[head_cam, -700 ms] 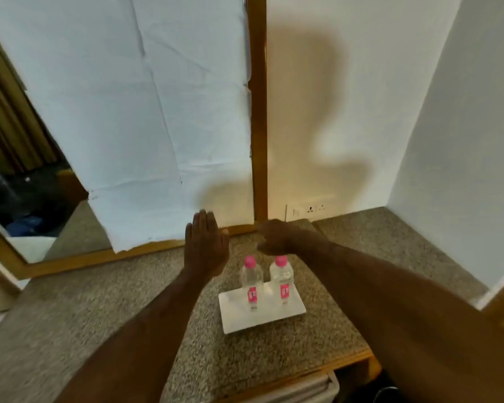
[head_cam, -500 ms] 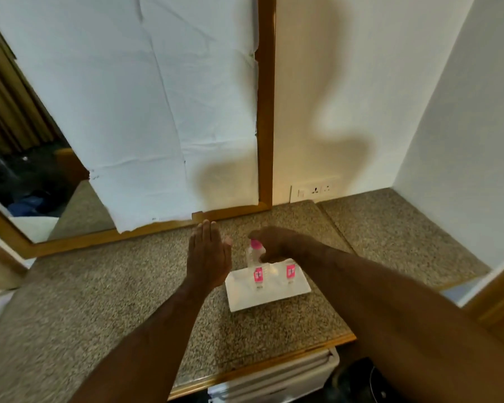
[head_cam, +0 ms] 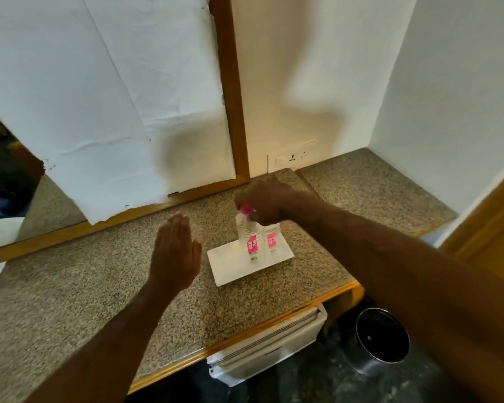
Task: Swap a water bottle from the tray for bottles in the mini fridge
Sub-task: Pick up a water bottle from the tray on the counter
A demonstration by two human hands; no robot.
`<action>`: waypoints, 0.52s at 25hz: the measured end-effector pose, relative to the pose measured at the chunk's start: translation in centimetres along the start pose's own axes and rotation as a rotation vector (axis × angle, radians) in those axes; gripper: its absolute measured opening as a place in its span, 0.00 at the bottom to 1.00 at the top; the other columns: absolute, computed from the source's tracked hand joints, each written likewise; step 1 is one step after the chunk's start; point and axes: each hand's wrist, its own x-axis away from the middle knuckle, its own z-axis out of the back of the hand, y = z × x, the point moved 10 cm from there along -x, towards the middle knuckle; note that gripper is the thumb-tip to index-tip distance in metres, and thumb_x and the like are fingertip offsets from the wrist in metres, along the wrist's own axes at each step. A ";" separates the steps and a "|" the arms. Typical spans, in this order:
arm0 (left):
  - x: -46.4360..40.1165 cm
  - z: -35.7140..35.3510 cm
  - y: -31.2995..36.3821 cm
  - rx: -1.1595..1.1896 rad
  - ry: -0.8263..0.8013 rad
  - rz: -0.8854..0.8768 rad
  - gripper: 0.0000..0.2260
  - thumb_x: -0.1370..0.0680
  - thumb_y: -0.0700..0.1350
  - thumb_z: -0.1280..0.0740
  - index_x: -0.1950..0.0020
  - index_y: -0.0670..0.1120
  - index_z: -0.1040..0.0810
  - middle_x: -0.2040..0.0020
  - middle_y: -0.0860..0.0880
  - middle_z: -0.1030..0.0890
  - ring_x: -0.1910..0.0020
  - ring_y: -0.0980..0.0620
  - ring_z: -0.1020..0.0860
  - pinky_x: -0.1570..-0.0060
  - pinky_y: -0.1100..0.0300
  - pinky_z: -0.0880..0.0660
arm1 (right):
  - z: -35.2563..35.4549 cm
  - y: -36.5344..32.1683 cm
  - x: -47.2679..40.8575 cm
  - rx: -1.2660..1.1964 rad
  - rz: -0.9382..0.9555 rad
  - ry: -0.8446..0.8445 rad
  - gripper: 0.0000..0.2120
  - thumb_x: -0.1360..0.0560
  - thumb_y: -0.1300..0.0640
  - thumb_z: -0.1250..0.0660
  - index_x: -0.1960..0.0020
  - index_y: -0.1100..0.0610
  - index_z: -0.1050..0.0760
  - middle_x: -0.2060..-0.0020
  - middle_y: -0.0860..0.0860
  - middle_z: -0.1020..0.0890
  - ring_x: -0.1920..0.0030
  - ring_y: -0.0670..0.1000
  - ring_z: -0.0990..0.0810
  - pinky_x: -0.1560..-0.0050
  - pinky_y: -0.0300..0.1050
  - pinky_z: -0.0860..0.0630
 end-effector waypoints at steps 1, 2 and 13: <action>0.6 0.2 1.5 -0.012 0.010 -0.051 0.26 0.21 0.51 0.45 0.29 0.36 0.38 0.30 0.34 0.33 0.28 0.37 0.36 0.28 0.43 0.37 | 0.8 0.9 1.4 -0.052 -0.005 -0.027 0.16 0.24 0.55 0.32 0.38 0.51 0.28 0.44 0.52 0.20 0.44 0.54 0.23 0.43 0.57 0.25; 1.0 0.0 3.4 -0.021 0.007 -0.106 0.26 0.21 0.51 0.45 0.28 0.36 0.39 0.28 0.33 0.35 0.27 0.37 0.38 0.27 0.43 0.39 | 1.4 1.8 2.9 -0.089 -0.014 -0.056 0.15 0.24 0.55 0.32 0.38 0.52 0.28 0.44 0.52 0.20 0.45 0.53 0.23 0.45 0.55 0.24; 0.6 -20.2 33.2 0.105 -0.405 -0.465 0.27 0.22 0.51 0.47 0.27 0.37 0.38 0.26 0.35 0.35 0.25 0.38 0.39 0.27 0.42 0.39 | -14.7 21.3 22.7 -0.191 -0.533 -0.180 0.15 0.25 0.59 0.34 0.40 0.54 0.29 0.48 0.54 0.21 0.51 0.55 0.23 0.59 0.47 0.25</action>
